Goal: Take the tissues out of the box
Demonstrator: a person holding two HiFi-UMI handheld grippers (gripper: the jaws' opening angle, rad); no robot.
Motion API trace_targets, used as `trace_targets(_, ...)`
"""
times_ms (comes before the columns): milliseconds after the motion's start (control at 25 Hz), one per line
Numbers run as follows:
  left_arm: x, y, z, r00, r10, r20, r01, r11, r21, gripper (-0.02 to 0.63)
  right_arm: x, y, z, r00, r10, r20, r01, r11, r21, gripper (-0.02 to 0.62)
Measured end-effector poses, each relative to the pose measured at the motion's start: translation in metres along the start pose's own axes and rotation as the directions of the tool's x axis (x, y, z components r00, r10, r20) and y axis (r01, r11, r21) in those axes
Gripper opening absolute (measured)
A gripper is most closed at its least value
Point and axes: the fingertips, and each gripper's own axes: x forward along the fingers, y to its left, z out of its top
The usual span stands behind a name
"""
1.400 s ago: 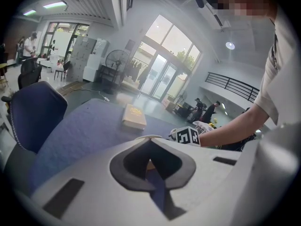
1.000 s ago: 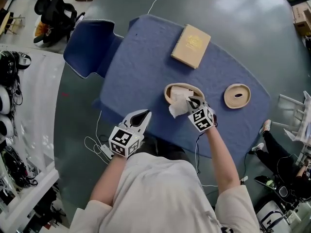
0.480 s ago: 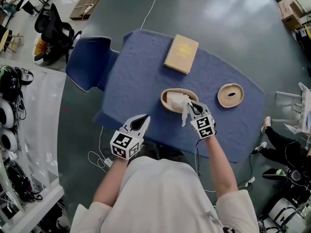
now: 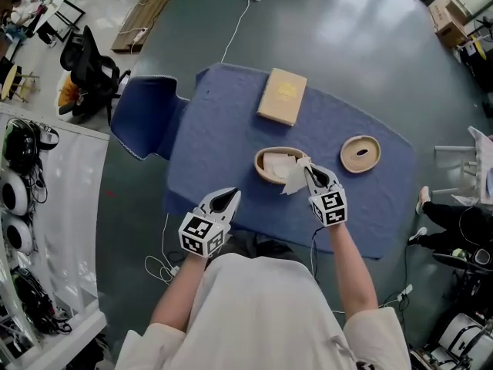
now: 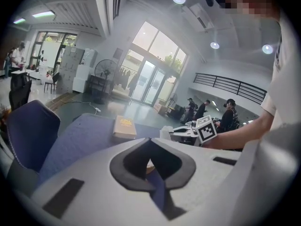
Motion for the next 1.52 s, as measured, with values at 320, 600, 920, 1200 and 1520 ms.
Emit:
trace_targets(320,-0.046,-0.044,0.027,0.999,-0.037,0.036,0.035,0.998,0.047,0.006,-0.086,0.022,0.061,0.988,-0.065,0.141,0.059,0.997,0.046,0.038)
trace_targets(600,-0.075,-0.110,0.076,0.994,-0.073,0.083,0.063,0.992,0.108,0.006,-0.198,0.023,0.119,0.958,-0.106,0.265,0.086,0.993,0.085,0.038)
trace_targets(920,-0.112,-0.180,0.140,0.983,-0.098,0.153,0.073,0.985,0.157,0.006,-0.326,0.016,0.175,0.915,-0.161,0.370,0.122,0.984,0.126,0.038)
trace_targets(1200,-0.141,-0.203,0.179,0.970,-0.127,0.210,0.085,0.976,0.200,0.006,-0.392,0.018,0.216,0.861,-0.221,0.458,0.172,0.974,0.146,0.039)
trace_targets(1520,-0.146,-0.233,0.209,0.957,-0.144,0.250,0.080,0.965,0.250,0.006,-0.450,0.006,0.234,0.824,-0.268,0.500,0.217,0.963,0.160,0.038)
